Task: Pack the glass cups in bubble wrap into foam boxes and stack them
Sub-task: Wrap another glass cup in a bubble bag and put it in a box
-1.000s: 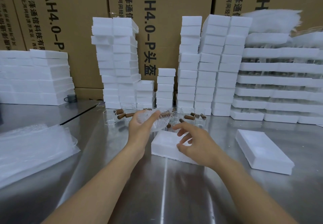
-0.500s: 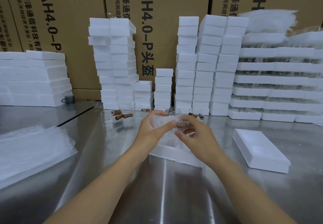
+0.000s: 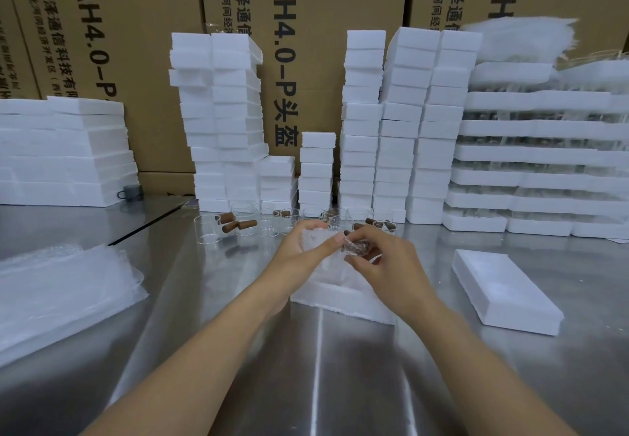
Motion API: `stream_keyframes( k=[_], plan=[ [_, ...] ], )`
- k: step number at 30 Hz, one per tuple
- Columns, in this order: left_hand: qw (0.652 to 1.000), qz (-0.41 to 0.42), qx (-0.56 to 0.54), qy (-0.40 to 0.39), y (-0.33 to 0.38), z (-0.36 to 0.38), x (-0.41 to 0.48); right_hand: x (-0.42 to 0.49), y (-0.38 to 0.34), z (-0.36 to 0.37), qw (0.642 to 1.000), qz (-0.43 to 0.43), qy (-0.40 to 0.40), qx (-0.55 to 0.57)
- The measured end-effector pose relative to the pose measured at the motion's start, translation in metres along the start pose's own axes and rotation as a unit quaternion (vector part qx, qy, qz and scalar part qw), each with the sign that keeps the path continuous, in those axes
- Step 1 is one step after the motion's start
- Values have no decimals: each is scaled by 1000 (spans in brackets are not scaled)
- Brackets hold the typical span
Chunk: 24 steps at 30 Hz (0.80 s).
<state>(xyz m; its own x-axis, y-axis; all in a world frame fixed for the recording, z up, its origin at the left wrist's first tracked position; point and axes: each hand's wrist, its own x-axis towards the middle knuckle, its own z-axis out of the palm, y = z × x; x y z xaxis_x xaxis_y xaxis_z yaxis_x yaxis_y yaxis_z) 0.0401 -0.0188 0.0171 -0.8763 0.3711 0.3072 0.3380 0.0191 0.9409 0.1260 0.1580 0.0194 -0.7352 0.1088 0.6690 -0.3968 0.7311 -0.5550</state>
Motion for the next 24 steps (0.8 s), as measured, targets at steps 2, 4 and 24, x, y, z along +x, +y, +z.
stream_keyframes(
  k=[2, 4, 24],
  plan=[
    [1000, 12, 21, -11, -1, 0, -1, -1, 2, 0, 1000, 0, 6, -24],
    [999, 30, 42, -17, -2, -2, -1, -1, 3, 1, 999, 1, 5, -52],
    [983, 63, 171, -21, -19, -7, 7, -5, 5, 4, 981, 66, 9, -180]
  ],
)
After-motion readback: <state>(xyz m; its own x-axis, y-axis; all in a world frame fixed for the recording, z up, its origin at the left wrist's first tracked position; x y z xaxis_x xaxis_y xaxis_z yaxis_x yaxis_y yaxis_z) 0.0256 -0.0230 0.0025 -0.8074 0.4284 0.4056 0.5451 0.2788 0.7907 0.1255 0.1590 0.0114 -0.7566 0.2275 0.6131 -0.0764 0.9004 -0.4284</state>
